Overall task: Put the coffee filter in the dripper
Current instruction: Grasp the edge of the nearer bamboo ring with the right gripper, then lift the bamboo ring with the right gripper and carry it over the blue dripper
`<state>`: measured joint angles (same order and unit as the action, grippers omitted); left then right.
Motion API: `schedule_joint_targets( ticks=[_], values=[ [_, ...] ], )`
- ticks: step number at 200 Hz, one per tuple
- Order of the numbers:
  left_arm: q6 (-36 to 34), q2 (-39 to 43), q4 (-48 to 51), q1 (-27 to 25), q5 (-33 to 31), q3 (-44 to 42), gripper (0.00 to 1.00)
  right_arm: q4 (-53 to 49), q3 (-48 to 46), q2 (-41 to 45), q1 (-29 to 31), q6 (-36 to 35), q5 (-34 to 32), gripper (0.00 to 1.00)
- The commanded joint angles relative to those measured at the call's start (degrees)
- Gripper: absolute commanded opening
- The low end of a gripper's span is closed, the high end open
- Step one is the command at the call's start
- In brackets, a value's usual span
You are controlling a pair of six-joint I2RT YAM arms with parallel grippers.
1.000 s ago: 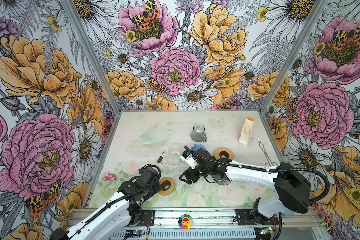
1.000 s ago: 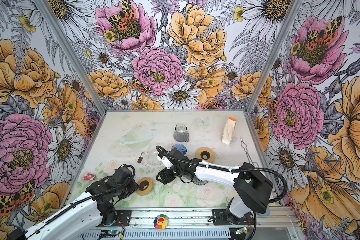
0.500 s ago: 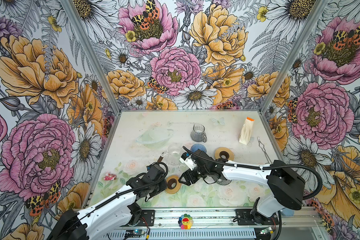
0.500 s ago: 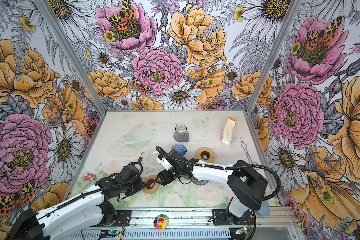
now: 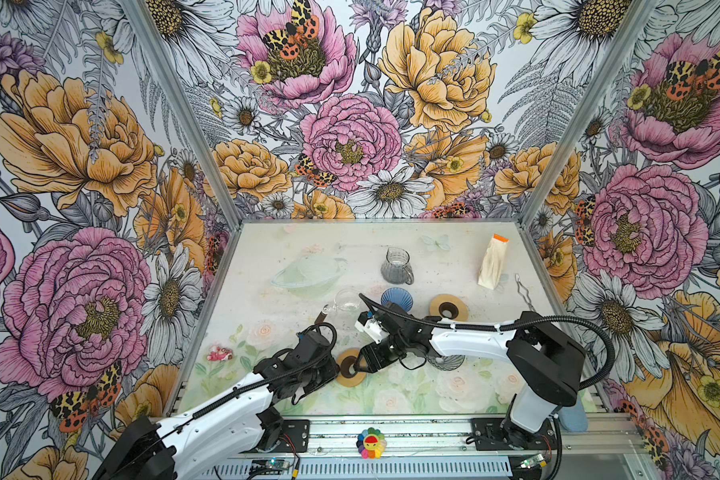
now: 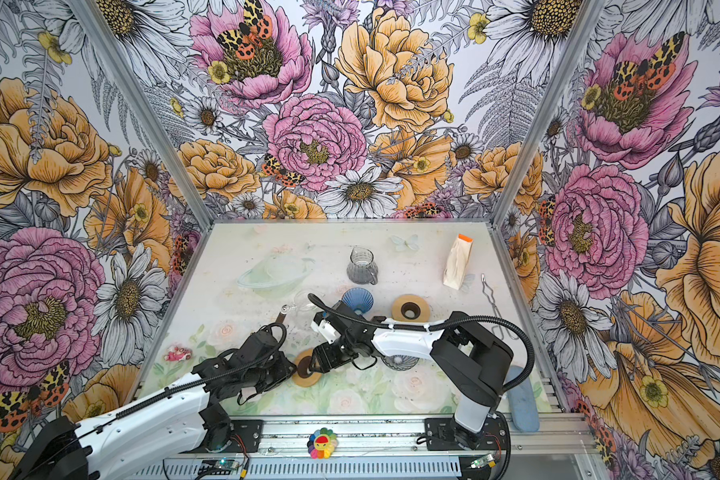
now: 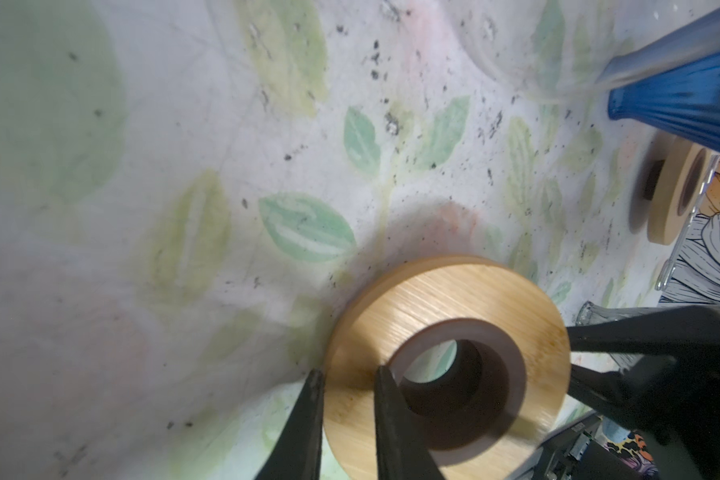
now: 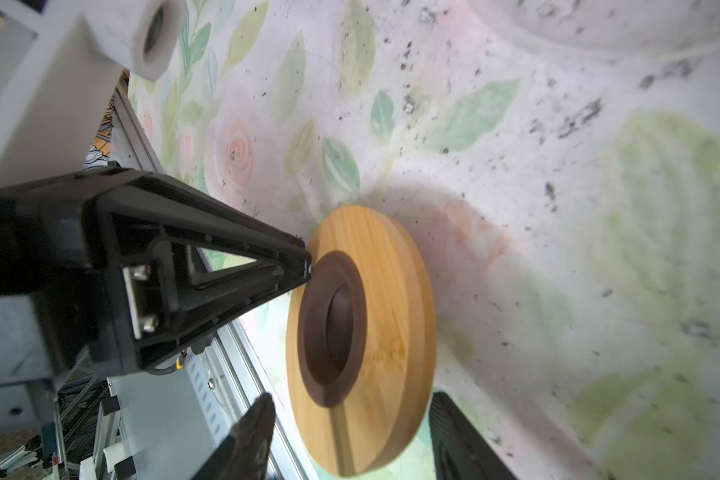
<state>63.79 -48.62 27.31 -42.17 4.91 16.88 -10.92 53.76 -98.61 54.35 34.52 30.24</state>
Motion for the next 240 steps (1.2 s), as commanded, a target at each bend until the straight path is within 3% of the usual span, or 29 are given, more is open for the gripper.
schedule_joint_targets(
  ticks=[1,101,131,206,240],
  values=[
    [0.9,1.0,0.9,-0.8,1.9,-2.1,0.23,0.6,1.8,-0.8,-0.1,0.5,1.9,0.58],
    [-2.3,-2.7,-1.2,-0.5,2.6,-0.6,0.23,0.7,3.5,-1.7,-0.6,-0.4,3.8,0.26],
    [-3.0,-2.5,-1.5,-0.3,2.9,0.2,0.23,0.7,3.6,-1.0,-0.8,-0.7,3.8,0.22],
    [-5.3,5.0,-1.1,-0.2,5.6,1.7,0.25,0.7,2.8,2.5,-1.8,-1.1,5.5,0.0],
    [-8.4,9.9,5.5,0.3,3.8,4.1,0.25,0.6,2.3,4.8,-2.3,-1.8,7.4,0.0]
  ],
)
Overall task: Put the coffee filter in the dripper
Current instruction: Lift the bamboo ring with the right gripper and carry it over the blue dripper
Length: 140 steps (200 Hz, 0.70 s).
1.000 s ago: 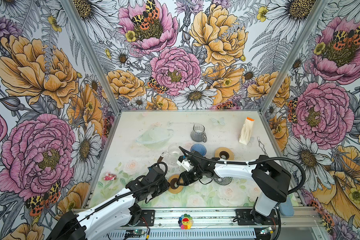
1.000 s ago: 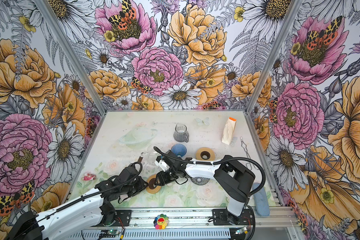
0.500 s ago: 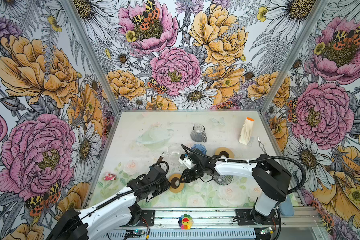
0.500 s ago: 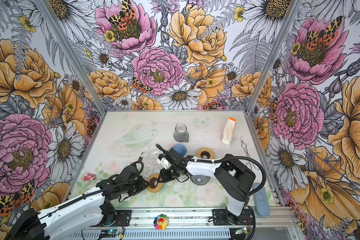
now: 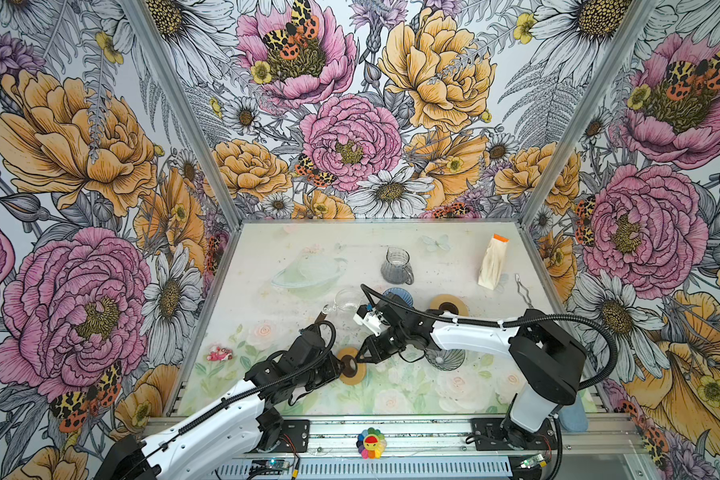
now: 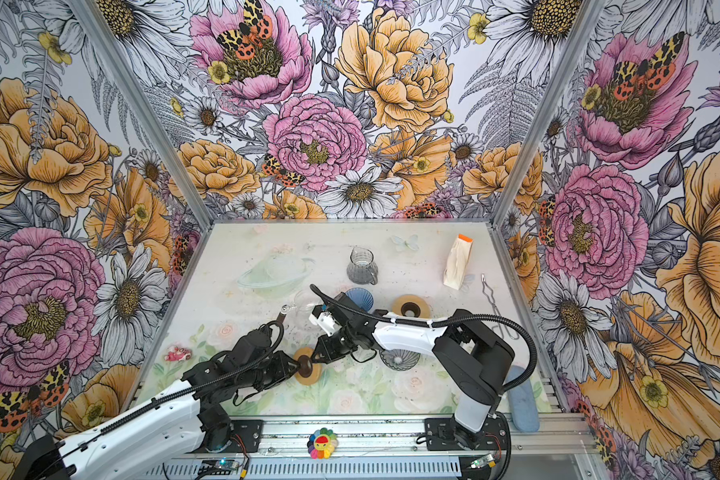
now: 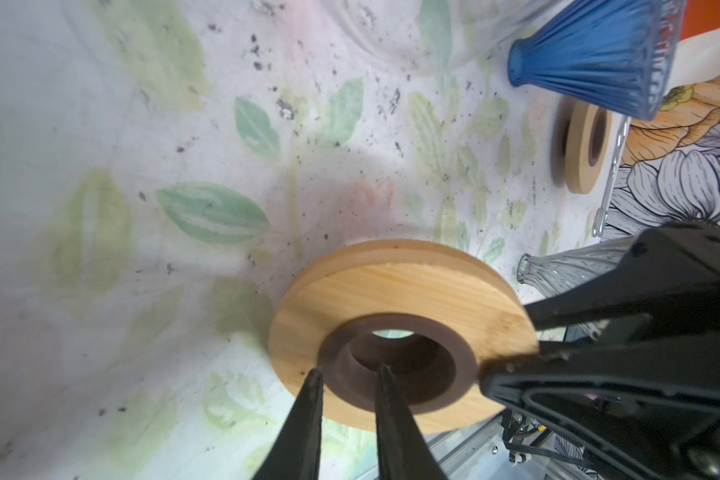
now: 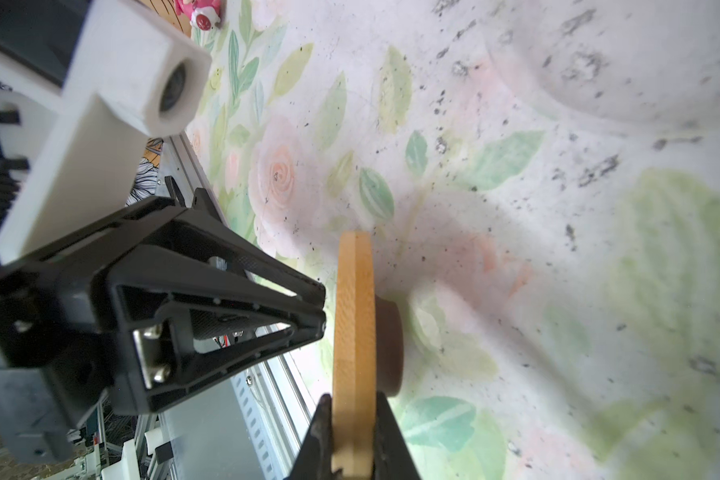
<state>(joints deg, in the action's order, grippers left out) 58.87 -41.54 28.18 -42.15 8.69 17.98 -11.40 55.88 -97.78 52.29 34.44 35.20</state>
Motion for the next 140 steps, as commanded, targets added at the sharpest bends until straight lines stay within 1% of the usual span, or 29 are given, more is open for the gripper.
schedule_joint_targets(
  ticks=[1,13,30,47,65,78,105,114,140],
  values=[
    [-3.6,2.9,4.8,0.4,-0.1,3.1,0.25,1.1,0.1,4.1,-0.2,-1.7,2.5,0.0],
    [-4.4,4.4,6.6,0.8,-1.0,4.4,0.25,1.1,-0.1,5.4,-0.3,-2.2,2.2,0.0],
    [-5.6,6.5,8.7,2.2,-1.9,6.2,0.28,1.0,-0.2,7.4,-0.3,-3.2,2.0,0.0],
    [-7.5,7.9,12.3,4.8,-1.3,9.0,0.3,1.0,0.0,8.9,-0.8,-3.6,2.6,0.0],
    [-10.5,8.5,16.1,7.7,-0.6,12.2,0.33,1.0,0.8,9.4,-1.8,-1.9,3.9,0.0],
    [-11.4,8.8,16.2,9.1,-0.5,13.4,0.35,1.0,1.7,9.8,-2.3,-1.4,4.9,0.0],
    [-14.4,7.8,16.5,11.9,-1.2,16.2,0.39,1.1,3.3,11.4,-3.6,-0.9,4.9,0.0],
    [-15.4,7.3,16.6,12.9,-1.3,17.2,0.42,1.0,3.8,11.6,-4.4,-0.7,5.1,0.0],
    [-18.1,4.7,16.5,16.4,-0.3,20.2,0.55,1.1,5.9,11.6,-6.5,-0.9,5.1,0.0]
  ],
)
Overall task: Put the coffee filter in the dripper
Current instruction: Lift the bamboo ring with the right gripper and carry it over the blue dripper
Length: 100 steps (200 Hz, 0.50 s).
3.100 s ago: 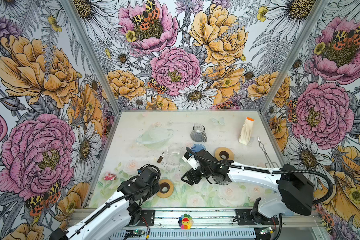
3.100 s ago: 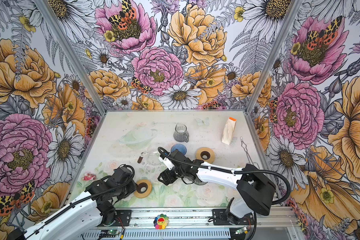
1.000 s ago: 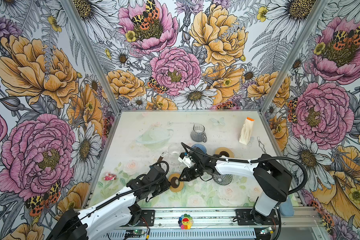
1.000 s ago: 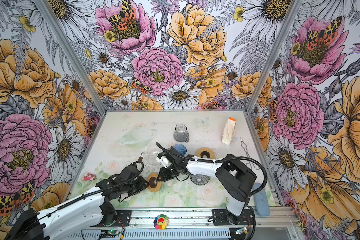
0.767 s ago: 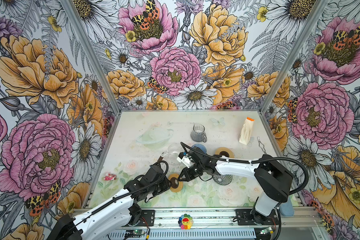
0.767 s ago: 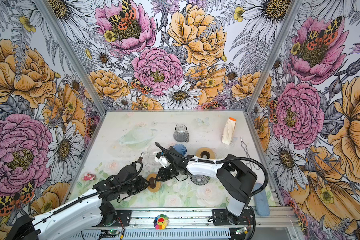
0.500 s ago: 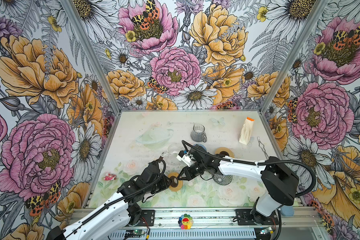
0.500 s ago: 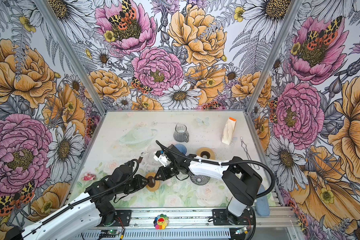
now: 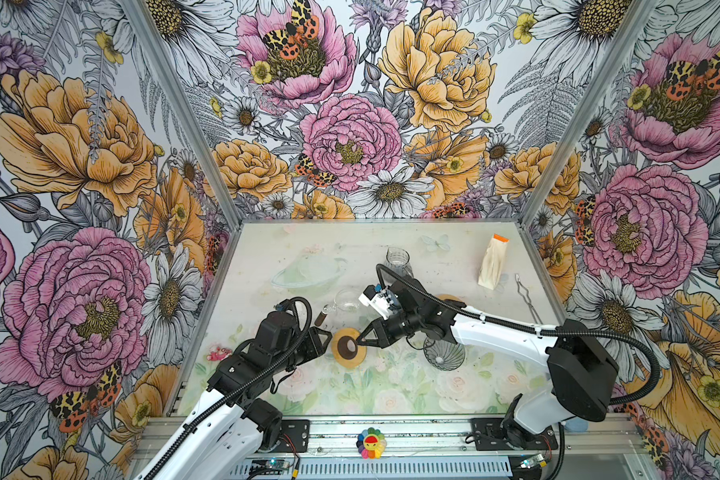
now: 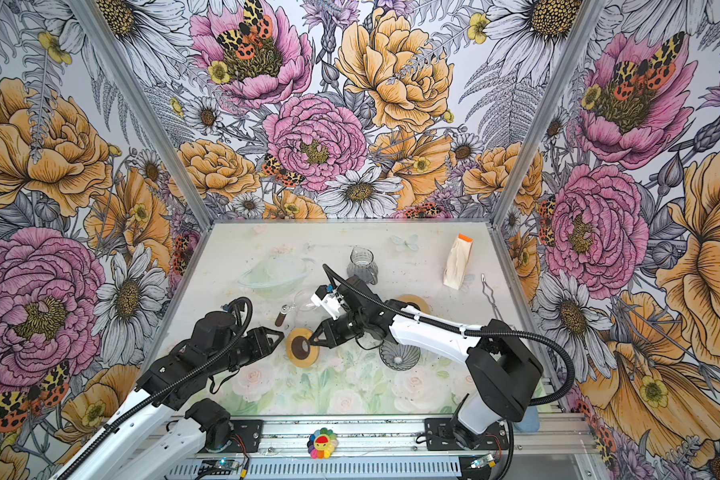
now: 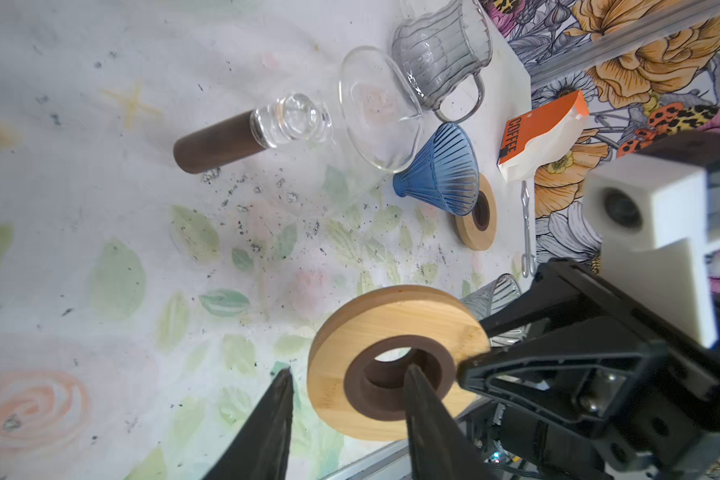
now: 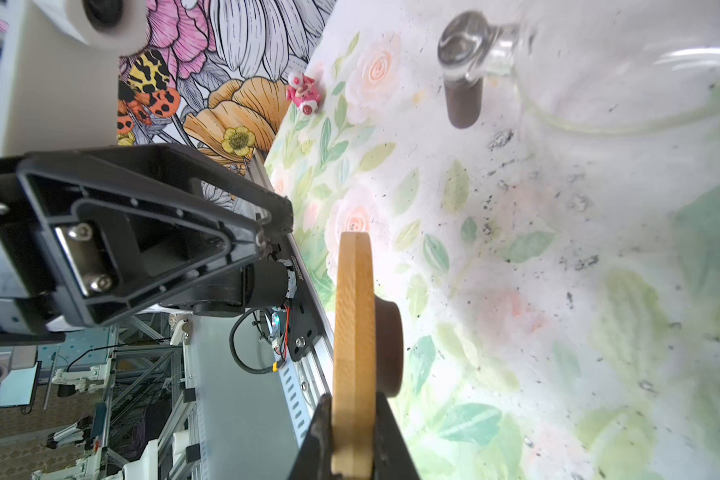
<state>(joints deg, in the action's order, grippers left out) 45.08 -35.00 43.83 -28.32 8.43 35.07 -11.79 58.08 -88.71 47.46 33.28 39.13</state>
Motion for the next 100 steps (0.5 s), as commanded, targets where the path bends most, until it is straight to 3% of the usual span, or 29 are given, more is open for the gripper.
schedule_joint_targets(
  ticks=[1,49,100],
  values=[
    [-4.4,-1.9,0.9,2.7,0.1,3.2,0.56,1.5,3.8,2.6,-1.7,0.2,1.2,0.0],
    [-12.2,-7.7,1.6,6.5,1.1,9.2,0.83,1.6,8.6,0.7,-6.7,0.0,-0.4,0.0],
    [-21.6,-13.6,0.9,8.6,1.5,14.0,0.91,2.1,15.0,-5.5,-10.5,3.6,-0.4,0.0]
  ],
)
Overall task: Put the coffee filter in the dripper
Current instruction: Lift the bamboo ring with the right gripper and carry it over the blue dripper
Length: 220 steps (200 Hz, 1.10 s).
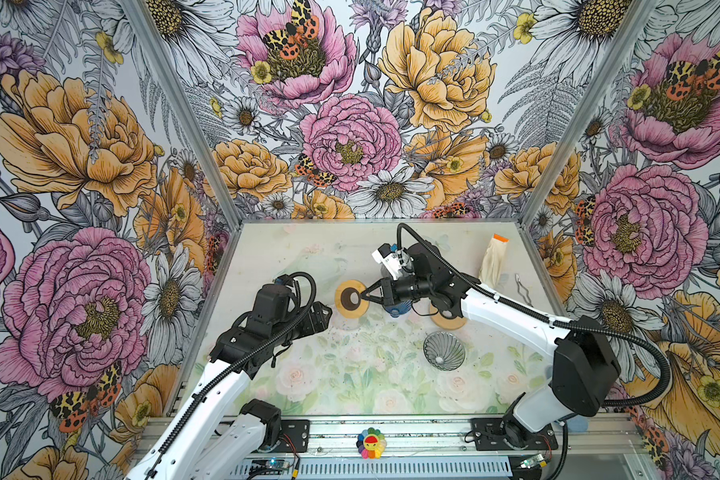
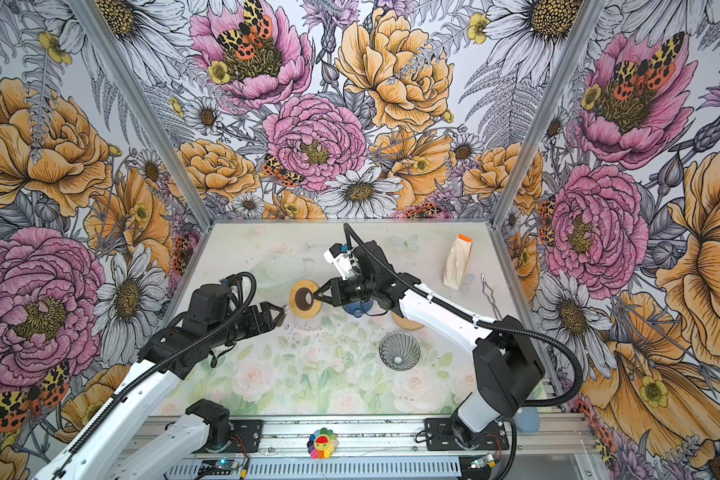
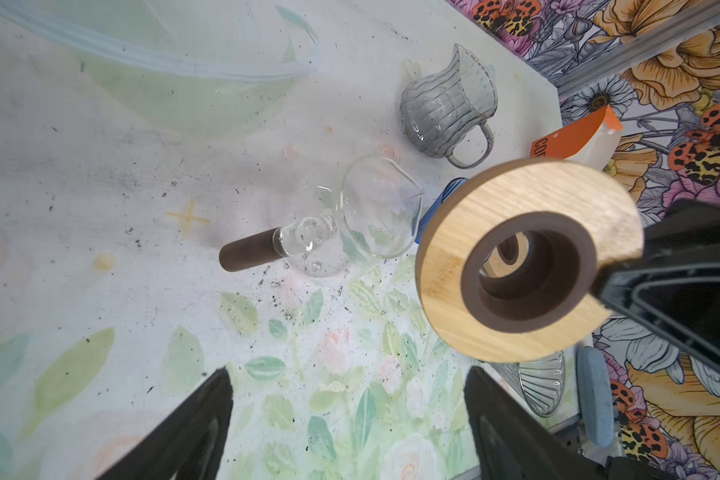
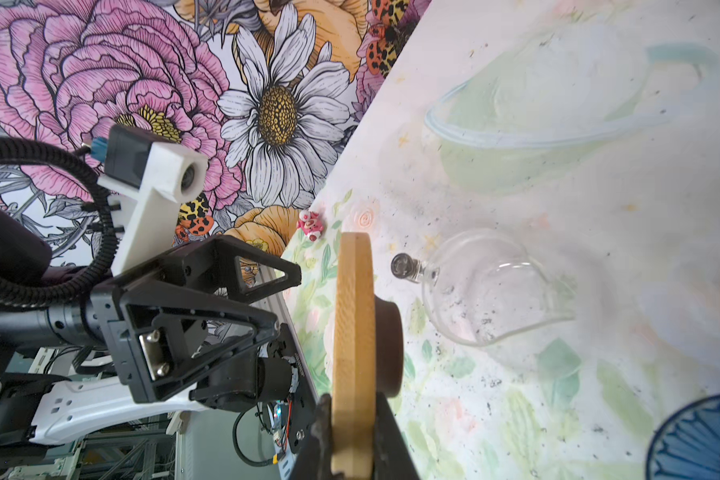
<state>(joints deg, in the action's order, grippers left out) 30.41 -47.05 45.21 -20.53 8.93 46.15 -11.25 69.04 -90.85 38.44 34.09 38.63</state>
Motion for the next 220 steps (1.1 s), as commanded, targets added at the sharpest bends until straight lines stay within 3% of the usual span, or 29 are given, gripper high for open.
schedule_joint_targets(
  ticks=[1,22,31,95,220],
  values=[
    [-7.1,-1.7,-0.5,0.9,1.0,3.0,0.91,1.5,4.2,-3.5,-1.5,3.0,0.1,0.0],
    [-9.6,-3.0,-1.1,1.8,1.6,4.0,0.93,2.3,6.5,-7.1,-2.3,6.0,1.8,0.0],
    [-10.0,-3.5,-1.2,2.2,1.0,4.1,0.99,2.7,7.2,-8.3,-2.6,7.0,2.5,0.0],
    [-13.0,-5.3,-2.5,3.4,2.4,3.9,0.99,12.9,6.0,-13.9,-4.6,15.6,8.3,0.0],
    [-13.6,-6.6,-2.4,3.9,2.3,3.3,0.99,13.6,4.4,-17.9,-6.1,17.1,10.2,0.02]
  ],
)
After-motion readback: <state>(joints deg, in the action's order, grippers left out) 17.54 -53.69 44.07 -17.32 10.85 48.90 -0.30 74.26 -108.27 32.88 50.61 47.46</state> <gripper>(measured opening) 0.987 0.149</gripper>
